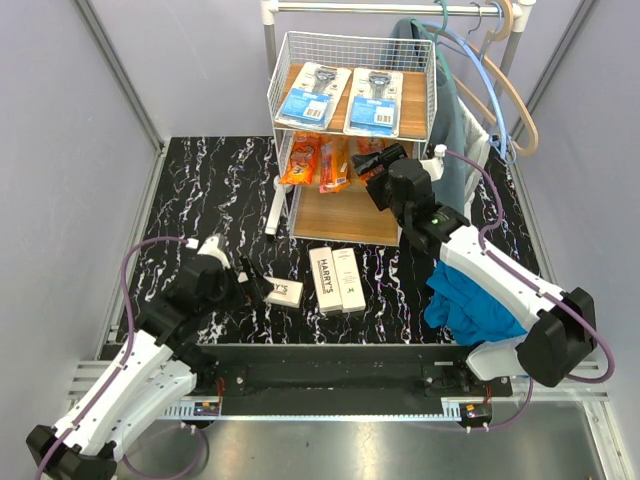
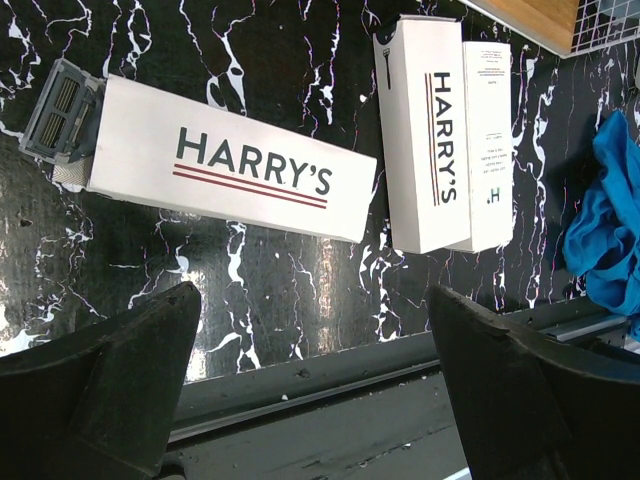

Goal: Place and organize the shaving razors onto the shelf

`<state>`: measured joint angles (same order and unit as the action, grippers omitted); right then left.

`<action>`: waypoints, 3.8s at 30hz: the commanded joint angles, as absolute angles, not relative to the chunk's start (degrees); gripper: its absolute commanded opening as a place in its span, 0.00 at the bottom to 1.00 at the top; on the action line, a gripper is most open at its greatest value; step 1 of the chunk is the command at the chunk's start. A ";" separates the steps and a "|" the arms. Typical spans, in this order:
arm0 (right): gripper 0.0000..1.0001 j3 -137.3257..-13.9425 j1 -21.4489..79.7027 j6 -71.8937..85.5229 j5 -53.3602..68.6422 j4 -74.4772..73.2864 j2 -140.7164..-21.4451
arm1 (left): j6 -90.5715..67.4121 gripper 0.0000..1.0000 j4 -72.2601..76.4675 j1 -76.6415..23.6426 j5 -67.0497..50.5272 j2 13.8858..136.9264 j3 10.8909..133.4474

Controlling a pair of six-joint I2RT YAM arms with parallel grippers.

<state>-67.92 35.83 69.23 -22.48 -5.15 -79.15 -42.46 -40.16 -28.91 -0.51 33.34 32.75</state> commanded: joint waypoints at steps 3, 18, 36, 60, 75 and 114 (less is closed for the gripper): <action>0.90 -66.01 36.39 65.30 -15.56 -8.79 -76.21 | -42.28 0.99 -37.44 -28.92 -2.29 32.87 32.52; 1.00 -64.51 36.56 61.70 -14.42 -16.16 -66.19 | -42.71 0.99 -36.47 -28.92 -2.64 33.92 31.73; 1.00 -59.23 59.49 51.96 -14.95 -27.09 -78.90 | -44.56 0.99 -38.75 -28.13 -2.55 46.58 40.85; 1.00 -91.40 64.34 7.75 3.69 -24.61 -118.56 | -22.41 0.99 -47.81 21.71 -39.28 53.44 47.03; 1.00 -95.10 64.34 0.70 -6.58 -27.68 -123.40 | -21.88 0.99 -46.85 21.80 -40.08 53.00 45.44; 0.43 -89.65 64.25 9.48 2.90 -24.79 -122.87 | -26.72 0.85 -29.44 20.04 -34.27 72.52 40.87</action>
<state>-91.94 63.92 5.67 -0.95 -23.64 -124.46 -26.63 -31.75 20.27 -32.38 76.27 41.58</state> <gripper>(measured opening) 0.529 0.829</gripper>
